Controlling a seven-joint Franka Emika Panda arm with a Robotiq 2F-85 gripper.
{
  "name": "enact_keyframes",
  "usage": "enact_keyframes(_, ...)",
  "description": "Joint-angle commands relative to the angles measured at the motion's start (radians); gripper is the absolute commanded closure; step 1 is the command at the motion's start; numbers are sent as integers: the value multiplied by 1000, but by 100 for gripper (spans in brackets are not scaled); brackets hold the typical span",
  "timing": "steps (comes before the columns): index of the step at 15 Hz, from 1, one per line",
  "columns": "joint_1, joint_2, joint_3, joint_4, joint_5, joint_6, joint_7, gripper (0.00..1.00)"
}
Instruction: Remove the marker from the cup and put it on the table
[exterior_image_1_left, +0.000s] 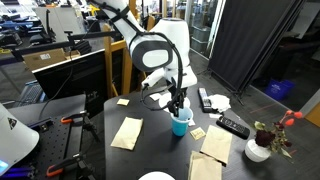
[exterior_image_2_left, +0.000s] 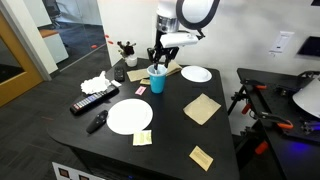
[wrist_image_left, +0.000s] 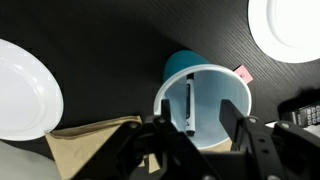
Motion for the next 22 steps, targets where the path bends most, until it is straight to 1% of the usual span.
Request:
enact_keyframes(1, 21, 35, -17, 36, 19, 3, -16, 45)
enact_keyframes(11, 45, 102, -39, 96, 17, 4, -4, 51)
enact_keyframes(18, 61, 151, -53, 135, 11, 19, -5, 51)
enact_keyframes(22, 89, 169, -85, 148, -6, 31, 6, 52)
